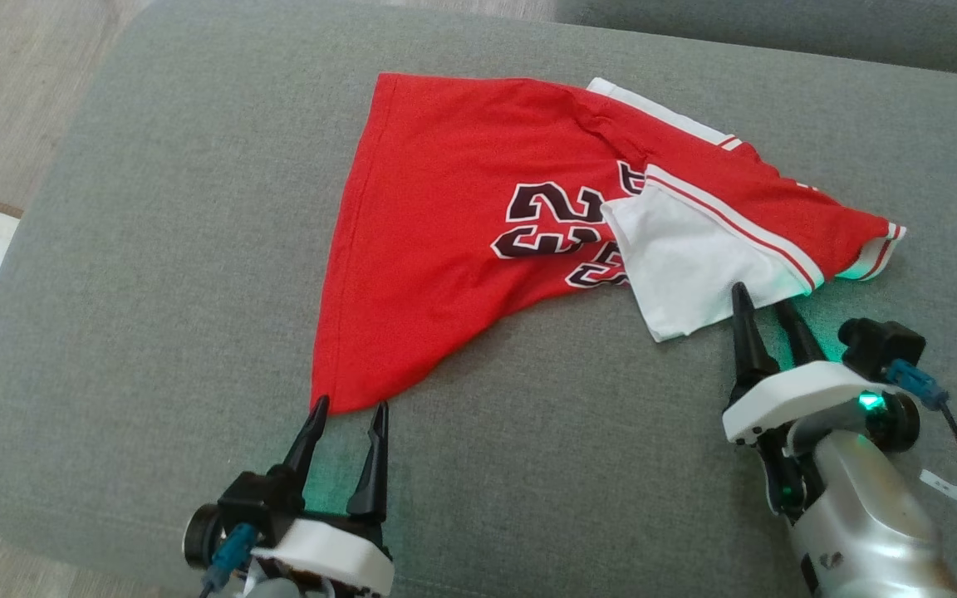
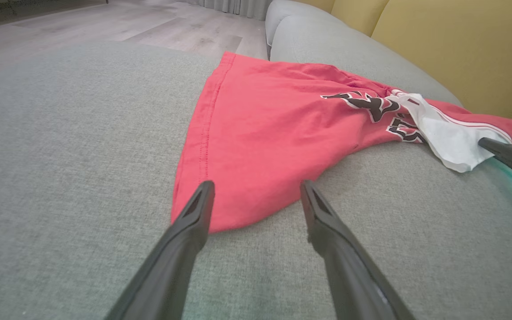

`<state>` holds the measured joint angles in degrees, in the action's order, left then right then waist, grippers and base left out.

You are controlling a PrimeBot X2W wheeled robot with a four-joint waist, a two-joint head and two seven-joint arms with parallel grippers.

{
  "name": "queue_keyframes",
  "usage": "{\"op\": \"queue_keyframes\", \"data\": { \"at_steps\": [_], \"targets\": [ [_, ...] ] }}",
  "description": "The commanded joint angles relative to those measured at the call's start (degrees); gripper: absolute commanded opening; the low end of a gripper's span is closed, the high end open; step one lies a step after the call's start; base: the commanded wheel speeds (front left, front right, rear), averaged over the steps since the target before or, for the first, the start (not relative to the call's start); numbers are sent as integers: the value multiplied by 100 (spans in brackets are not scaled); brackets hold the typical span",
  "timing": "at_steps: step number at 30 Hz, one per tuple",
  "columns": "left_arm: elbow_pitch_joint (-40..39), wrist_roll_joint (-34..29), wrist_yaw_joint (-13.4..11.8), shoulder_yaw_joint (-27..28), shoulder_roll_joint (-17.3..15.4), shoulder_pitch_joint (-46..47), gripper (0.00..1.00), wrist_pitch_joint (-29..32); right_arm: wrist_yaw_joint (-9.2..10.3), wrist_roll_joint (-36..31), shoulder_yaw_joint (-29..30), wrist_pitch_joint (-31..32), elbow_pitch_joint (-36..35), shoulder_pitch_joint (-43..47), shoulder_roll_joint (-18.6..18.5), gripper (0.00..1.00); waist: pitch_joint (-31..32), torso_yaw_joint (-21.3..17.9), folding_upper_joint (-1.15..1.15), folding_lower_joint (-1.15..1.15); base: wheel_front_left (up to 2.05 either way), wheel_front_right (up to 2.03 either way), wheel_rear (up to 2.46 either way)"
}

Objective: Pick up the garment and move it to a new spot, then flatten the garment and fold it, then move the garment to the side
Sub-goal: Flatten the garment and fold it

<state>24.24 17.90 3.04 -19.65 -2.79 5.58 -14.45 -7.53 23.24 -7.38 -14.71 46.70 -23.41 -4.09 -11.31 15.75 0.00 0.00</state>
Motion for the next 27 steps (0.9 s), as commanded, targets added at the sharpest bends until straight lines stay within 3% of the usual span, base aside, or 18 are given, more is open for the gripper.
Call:
{"op": "queue_keyframes", "data": {
  "at_steps": [1,3,9,16,25,26,27],
  "targets": [
    [-155,-46,-8,159,-9,174,100,-55,4,50,-175,-29,-66,-41,99,24,2,-2,0,0,0,0,0],
    [-151,-53,-15,165,-9,161,100,-55,4,131,-233,-29,-44,-40,101,0,9,-14,0,0,0,0,0],
    [-123,-110,-4,213,-9,136,100,-55,4,261,-127,-29,-83,44,33,0,111,-153,0,0,0,0,0],
    [-109,-195,50,322,-9,70,100,-55,4,435,195,-29,-160,246,-320,0,340,-544,0,0,0,0,0],
    [-110,-196,66,327,-9,140,100,-55,4,1282,-216,337,-266,175,-889,0,393,-930,0,0,0,0,0],
    [-106,-193,62,329,-9,142,100,-55,4,1389,-264,383,-319,160,-925,10,392,-957,0,0,0,0,0],
    [-97,-188,60,327,-9,145,100,-55,4,1464,-308,407,-366,143,-970,38,391,-975,0,0,0,0,0]
  ]
}}
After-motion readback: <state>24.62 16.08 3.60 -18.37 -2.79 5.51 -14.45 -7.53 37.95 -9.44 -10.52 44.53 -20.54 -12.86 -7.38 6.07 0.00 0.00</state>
